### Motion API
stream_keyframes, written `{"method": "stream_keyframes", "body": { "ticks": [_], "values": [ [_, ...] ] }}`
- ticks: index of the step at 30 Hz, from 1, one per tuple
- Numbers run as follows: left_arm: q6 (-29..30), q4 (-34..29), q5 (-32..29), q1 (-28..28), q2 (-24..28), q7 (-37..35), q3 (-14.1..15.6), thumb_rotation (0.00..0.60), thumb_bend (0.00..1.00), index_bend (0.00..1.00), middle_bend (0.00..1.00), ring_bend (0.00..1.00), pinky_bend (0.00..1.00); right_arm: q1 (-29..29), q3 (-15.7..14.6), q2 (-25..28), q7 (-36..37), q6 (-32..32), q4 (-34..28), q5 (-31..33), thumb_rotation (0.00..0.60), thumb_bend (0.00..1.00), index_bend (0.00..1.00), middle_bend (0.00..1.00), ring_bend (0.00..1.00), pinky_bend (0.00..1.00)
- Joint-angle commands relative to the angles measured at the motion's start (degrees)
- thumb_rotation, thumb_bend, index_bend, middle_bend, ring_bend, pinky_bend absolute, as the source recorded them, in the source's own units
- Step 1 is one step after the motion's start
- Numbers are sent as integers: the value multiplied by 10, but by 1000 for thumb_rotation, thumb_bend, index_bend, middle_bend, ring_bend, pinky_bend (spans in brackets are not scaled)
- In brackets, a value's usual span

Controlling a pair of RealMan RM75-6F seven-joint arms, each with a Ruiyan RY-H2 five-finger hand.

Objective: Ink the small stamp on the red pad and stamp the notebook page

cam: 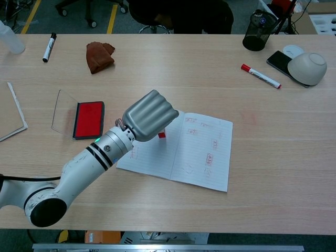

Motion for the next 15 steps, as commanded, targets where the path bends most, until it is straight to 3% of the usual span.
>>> {"method": "stream_keyframes", "body": {
  "ticks": [1, 15],
  "values": [
    [3, 13, 6, 4, -7, -3, 5, 600, 260, 570, 987, 993, 1000, 0, 0, 0, -1, 1, -1, -1, 600, 303, 114, 184, 90, 150],
    [11, 60, 31, 22, -33, -25, 25, 600, 260, 570, 987, 993, 1000, -1, 0, 3, -10, 1, -9, 1, 600, 303, 114, 183, 90, 151]
  ]
}}
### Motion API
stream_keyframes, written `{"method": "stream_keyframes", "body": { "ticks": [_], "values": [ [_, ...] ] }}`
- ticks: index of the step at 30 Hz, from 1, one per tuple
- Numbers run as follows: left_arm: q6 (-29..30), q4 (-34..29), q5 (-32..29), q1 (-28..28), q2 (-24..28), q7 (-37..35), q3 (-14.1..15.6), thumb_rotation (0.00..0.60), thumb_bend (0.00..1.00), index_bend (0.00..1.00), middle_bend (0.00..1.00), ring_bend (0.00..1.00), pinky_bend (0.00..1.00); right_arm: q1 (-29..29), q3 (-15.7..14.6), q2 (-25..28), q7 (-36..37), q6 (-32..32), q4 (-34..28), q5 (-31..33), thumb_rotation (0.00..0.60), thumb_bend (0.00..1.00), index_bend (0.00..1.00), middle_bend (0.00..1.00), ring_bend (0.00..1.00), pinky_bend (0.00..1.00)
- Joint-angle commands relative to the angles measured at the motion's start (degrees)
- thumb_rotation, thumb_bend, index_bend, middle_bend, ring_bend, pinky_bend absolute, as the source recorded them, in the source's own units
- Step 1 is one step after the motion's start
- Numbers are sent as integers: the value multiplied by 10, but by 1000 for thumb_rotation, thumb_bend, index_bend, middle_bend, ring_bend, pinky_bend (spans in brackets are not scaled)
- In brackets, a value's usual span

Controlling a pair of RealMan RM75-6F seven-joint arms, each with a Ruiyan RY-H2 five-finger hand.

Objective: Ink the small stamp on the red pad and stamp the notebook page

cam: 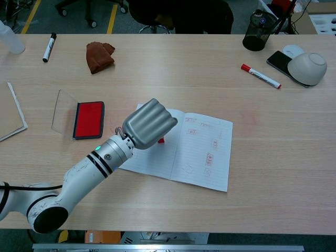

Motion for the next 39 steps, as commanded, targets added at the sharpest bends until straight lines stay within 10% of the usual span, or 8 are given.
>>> {"method": "stream_keyframes", "body": {
  "ticks": [1, 39],
  "values": [
    [-2, 6, 1, 5, -5, -4, 4, 600, 260, 570, 987, 993, 1000, -1, 0, 0, -1, 0, -1, 1, 600, 303, 114, 184, 90, 151],
    [-53, 18, -6, 14, -15, 15, 0, 600, 260, 559, 986, 991, 1000, -8, 0, -2, 5, 3, 7, 5, 600, 303, 114, 184, 90, 150]
  ]
}}
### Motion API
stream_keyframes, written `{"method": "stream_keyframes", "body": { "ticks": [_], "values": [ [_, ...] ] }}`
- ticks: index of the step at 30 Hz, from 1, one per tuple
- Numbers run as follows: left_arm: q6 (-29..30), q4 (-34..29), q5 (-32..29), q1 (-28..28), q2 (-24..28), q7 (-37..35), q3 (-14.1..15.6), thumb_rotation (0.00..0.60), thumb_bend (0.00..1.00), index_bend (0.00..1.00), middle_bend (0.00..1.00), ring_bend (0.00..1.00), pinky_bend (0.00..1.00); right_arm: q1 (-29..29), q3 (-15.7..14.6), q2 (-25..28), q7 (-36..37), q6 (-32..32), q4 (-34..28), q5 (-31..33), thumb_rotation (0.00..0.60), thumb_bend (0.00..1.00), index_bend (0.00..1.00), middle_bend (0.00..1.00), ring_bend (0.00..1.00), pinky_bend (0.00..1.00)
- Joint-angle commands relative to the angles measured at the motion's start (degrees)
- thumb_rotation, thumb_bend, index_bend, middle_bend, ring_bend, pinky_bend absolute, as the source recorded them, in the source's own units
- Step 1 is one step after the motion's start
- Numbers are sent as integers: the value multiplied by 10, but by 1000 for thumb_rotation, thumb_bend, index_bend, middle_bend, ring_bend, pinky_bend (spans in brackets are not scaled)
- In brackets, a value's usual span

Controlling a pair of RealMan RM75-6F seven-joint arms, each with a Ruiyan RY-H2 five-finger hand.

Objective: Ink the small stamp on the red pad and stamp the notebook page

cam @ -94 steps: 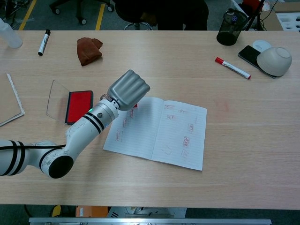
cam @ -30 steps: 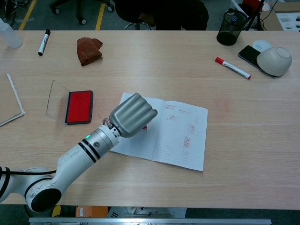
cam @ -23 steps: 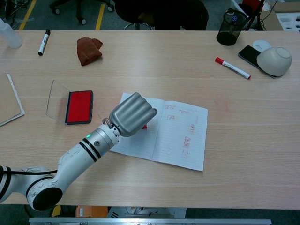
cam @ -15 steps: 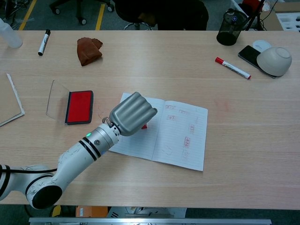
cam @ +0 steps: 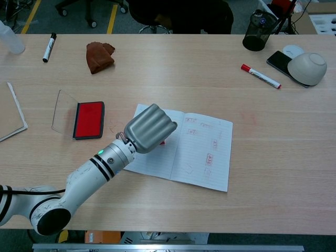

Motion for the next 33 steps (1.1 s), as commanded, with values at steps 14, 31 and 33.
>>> {"method": "stream_keyframes", "body": {
  "ticks": [14, 31, 33],
  "values": [
    [18, -38, 14, -3, 25, 2, -12, 600, 261, 563, 987, 991, 1000, -3, 1, -1, 9, 5, 6, -1, 600, 303, 114, 183, 90, 151],
    [72, -199, 58, 26, 144, 33, 17, 600, 261, 564, 987, 991, 1000, 16, 6, -8, 8, -9, 4, -15, 600, 303, 114, 183, 90, 150],
    [75, -201, 63, 31, 145, 35, 25, 600, 261, 564, 987, 991, 1000, 18, 6, -8, 8, -10, 3, -17, 600, 302, 114, 184, 90, 151]
  ]
}}
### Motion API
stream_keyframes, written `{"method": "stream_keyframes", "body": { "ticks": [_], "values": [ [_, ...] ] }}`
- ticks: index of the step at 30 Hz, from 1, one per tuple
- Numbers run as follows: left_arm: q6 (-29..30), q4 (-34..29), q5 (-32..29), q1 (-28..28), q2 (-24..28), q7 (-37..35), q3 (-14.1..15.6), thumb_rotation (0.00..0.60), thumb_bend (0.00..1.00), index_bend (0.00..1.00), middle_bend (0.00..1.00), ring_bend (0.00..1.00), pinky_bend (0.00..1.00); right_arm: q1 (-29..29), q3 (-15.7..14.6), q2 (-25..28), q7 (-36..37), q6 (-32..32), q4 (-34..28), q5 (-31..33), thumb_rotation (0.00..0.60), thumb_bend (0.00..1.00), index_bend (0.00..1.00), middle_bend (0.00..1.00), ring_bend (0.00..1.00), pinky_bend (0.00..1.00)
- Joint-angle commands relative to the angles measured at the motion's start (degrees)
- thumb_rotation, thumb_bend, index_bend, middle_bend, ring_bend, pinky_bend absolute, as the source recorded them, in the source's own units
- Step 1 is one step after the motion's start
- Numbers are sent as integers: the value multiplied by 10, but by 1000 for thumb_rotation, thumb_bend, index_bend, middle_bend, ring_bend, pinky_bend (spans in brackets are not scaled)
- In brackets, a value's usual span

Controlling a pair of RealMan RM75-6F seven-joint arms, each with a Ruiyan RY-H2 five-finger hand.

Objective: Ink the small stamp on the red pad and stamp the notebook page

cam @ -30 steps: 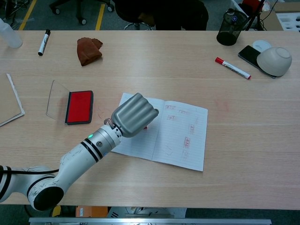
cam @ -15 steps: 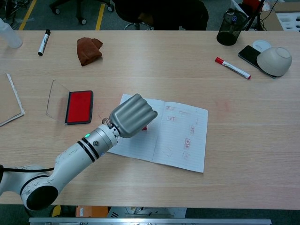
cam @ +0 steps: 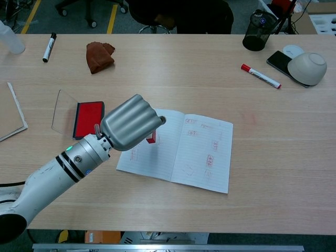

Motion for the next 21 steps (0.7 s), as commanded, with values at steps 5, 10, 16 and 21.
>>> {"method": "stream_keyframes", "body": {
  "ticks": [5, 10, 16, 21],
  "values": [
    [6, 7, 15, 19, -3, -2, 25, 600, 261, 564, 987, 991, 1000, 1, -1, 0, -1, 0, -1, -1, 600, 303, 114, 184, 90, 150],
    [6, 24, 16, 30, -15, -12, 30, 600, 261, 565, 987, 991, 1000, -2, -3, 1, 0, 3, -1, 0, 600, 303, 114, 184, 90, 150],
    [9, 44, 23, 38, -33, -22, 32, 600, 260, 565, 987, 991, 1000, -5, -4, 3, -2, 6, -2, 1, 600, 303, 114, 183, 90, 150],
    [13, 75, 36, 45, -53, -27, 38, 600, 261, 565, 987, 991, 1000, -6, -5, 4, -3, 6, -4, 2, 600, 303, 114, 183, 90, 150]
  ]
}}
